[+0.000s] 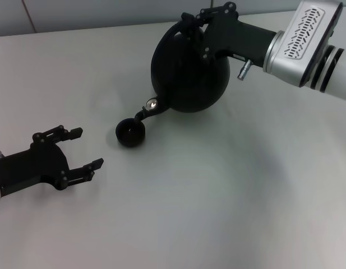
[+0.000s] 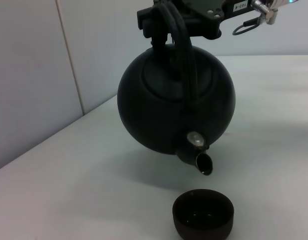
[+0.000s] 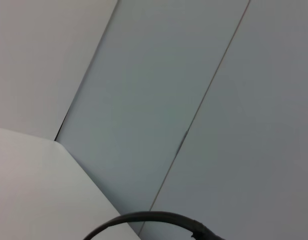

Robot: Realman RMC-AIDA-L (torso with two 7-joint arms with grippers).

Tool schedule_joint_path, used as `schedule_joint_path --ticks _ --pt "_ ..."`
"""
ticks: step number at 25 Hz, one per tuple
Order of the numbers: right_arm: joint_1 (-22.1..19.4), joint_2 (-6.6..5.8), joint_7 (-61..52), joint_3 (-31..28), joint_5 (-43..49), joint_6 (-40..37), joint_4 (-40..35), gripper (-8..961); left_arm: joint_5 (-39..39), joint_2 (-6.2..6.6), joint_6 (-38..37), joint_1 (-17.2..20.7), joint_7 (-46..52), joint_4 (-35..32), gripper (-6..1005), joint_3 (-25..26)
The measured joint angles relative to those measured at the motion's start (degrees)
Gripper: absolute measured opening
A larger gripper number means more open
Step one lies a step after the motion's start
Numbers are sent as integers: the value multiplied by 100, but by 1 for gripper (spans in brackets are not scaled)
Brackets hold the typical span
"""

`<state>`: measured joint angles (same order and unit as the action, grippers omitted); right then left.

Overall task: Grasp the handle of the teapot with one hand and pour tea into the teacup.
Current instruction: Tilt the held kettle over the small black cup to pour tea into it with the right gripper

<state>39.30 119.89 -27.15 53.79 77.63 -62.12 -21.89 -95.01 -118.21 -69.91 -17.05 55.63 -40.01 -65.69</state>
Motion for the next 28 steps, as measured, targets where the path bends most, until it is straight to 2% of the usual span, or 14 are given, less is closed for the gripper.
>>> schedule_joint_path --ticks 28 --pt "134 -2 26 94 -15 166 -26 108 0 8 -5 -26 -5 21 797 -49"
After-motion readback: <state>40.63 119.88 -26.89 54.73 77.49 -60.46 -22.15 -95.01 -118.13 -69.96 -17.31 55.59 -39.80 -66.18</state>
